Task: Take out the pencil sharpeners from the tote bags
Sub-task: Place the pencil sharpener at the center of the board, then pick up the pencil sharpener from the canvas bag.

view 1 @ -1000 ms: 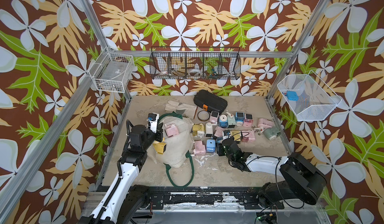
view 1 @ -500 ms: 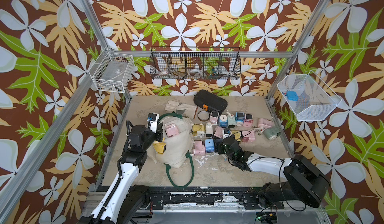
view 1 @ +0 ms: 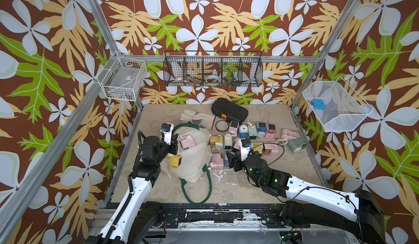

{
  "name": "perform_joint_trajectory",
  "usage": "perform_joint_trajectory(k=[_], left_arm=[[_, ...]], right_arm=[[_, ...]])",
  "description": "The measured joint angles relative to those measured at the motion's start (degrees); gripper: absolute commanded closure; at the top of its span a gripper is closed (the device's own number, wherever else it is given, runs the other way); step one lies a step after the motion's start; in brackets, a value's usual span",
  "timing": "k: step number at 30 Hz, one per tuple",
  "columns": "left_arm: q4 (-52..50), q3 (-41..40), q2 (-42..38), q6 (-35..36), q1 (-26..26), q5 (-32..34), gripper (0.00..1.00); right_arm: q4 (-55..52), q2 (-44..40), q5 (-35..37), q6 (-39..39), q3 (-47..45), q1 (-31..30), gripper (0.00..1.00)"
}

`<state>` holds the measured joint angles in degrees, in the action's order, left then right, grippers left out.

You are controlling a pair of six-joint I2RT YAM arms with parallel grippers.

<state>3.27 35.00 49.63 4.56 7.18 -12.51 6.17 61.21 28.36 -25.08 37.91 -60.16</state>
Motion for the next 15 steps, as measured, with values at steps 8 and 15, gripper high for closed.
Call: perform_joint_trajectory(k=[8, 15], left_arm=[[0.00, 0.00, 0.00, 0.00, 0.00, -0.02, 1.00], [0.00, 0.00, 0.00, 0.00, 0.00, -0.04, 1.00]], right_arm=[[-1.86, 8.33, 4.92, 3.41, 8.13, -12.33, 0.23], [-1.84, 18.12, 4.96, 4.98, 13.70, -16.17, 0.24]])
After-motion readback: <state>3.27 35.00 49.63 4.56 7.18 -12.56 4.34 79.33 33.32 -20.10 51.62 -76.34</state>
